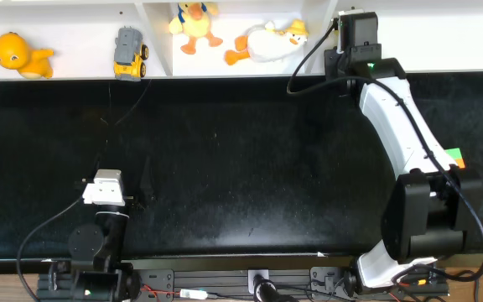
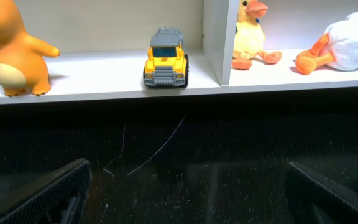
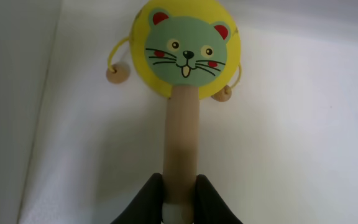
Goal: Store Toys
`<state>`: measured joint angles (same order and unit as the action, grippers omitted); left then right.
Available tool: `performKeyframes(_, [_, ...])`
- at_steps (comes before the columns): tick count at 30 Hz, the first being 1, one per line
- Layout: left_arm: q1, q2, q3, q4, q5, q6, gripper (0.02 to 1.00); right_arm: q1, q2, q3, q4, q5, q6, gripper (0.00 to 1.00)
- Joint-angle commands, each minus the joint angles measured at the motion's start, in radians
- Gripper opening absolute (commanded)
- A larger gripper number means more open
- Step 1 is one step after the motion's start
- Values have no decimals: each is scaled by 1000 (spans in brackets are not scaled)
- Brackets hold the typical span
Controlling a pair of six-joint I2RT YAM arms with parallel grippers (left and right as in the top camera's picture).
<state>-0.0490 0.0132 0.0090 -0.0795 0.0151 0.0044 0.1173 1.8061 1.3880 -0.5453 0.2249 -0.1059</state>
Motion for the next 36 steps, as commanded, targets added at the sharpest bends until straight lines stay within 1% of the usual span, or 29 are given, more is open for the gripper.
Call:
performKeyframes(1, [2, -10, -1, -4, 10, 18, 998, 7, 2, 39, -1, -8, 21, 316])
performKeyframes(2, [2, -10, -1, -4, 10, 18, 998, 8, 2, 39, -4, -8, 21, 373])
performKeyframes(3, [2, -10, -1, -4, 10, 19, 998, 10, -2, 39, -9, -8, 21, 483])
performKeyframes(4, [2, -10, -1, -4, 10, 18, 998, 13, -7, 39, -16, -7, 21, 562])
performKeyframes(8, [2, -10, -1, -4, 10, 18, 998, 25, -76, 24, -75, -3, 21, 691])
performKeyframes(11, [2, -10, -1, -4, 10, 18, 998, 32, -187, -72, -106, 1, 27, 768])
performKeyframes(13, [2, -10, -1, -4, 10, 19, 998, 33, -285, -181, -112, 2, 56, 809])
performKeyframes(15, [2, -10, -1, -4, 10, 19, 998, 33, -391, -292, -132, 3, 89, 882])
performKeyframes(17, [2, -10, -1, -4, 10, 18, 998, 32, -513, -398, -192, 10, 129, 945])
performKeyframes(18, [2, -10, -1, -4, 10, 18, 998, 29, -565, -437, -232, 29, 159, 985])
performKeyframes(20, [2, -10, -1, -4, 10, 19, 998, 7, -649, -488, -323, 65, 281, 998])
performKeyframes(21, [2, -10, -1, -4, 10, 18, 998, -14, -682, -503, -376, 69, 343, 998])
performKeyframes(22, [2, -10, -1, -4, 10, 18, 998, -42, -707, -512, -423, 69, 384, 996])
performKeyframes(23, [2, -10, -1, -4, 10, 19, 998, -73, -724, -514, -465, 67, 400, 998])
performKeyframes(26, [2, -10, -1, -4, 10, 18, 998, -156, -742, -508, -571, 64, 389, 996])
performKeyframes(28, [2, -10, -1, -4, 10, 19, 996, -187, -743, -509, -628, 64, 390, 993])
performKeyframes(36, [2, -10, -1, -4, 10, 19, 996, -199, -739, -509, -640, 64, 390, 993])
